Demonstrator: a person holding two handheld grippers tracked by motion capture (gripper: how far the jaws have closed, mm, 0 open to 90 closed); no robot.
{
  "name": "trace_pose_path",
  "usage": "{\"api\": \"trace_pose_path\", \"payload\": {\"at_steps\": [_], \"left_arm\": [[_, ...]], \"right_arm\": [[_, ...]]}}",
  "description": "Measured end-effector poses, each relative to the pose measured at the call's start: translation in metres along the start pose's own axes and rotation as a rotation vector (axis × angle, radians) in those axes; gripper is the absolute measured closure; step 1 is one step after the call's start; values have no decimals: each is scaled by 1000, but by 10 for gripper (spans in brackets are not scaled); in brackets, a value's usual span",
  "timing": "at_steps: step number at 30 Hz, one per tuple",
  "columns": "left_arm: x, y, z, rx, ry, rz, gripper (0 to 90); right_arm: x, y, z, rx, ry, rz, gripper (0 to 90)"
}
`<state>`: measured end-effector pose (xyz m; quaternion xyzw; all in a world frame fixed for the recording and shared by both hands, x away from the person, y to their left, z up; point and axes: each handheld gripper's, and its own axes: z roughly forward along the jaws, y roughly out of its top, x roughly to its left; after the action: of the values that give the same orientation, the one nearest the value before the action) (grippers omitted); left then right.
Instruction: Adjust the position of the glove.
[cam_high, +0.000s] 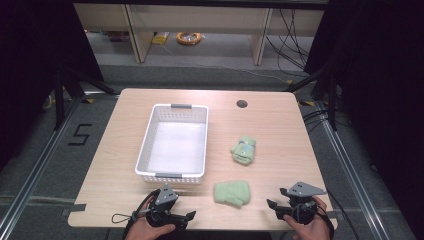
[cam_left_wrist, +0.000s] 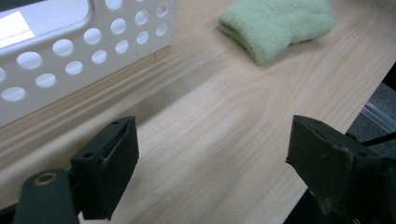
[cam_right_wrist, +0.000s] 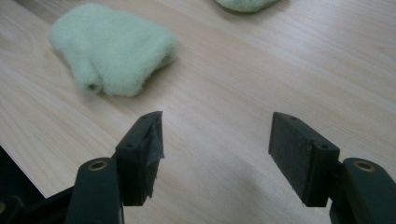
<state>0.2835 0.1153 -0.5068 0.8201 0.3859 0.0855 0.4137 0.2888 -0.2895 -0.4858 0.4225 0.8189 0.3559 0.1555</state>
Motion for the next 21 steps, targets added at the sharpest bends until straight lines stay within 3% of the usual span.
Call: {"api": "trace_pose_path", "payload": {"at_steps": [2, 3, 4, 13, 18, 19, 21], "left_arm": [[0, 0, 0, 4, -3, 1, 159], [0, 0, 0, 9, -7, -16, 159], [0, 0, 0, 15, -11, -14, 159], [-1, 0, 1, 3, -1, 2, 159], [-2, 1, 1, 13, -18, 7, 159], [-4, 1, 3, -4, -14, -5, 159], [-4, 1, 2, 16, -25, 7, 159]], "right_arm": [[-1, 0, 1, -7, -3, -26, 365], [-1, 0, 1, -7, -3, -26, 365], [1, 1, 0, -9, -5, -6, 371], [2, 2, -1, -17, 4, -14, 402], [3, 4, -2, -32, 14, -28, 424], [3, 4, -2, -32, 14, -28, 424], [4, 4, -4, -31, 14, -7, 427]]}}
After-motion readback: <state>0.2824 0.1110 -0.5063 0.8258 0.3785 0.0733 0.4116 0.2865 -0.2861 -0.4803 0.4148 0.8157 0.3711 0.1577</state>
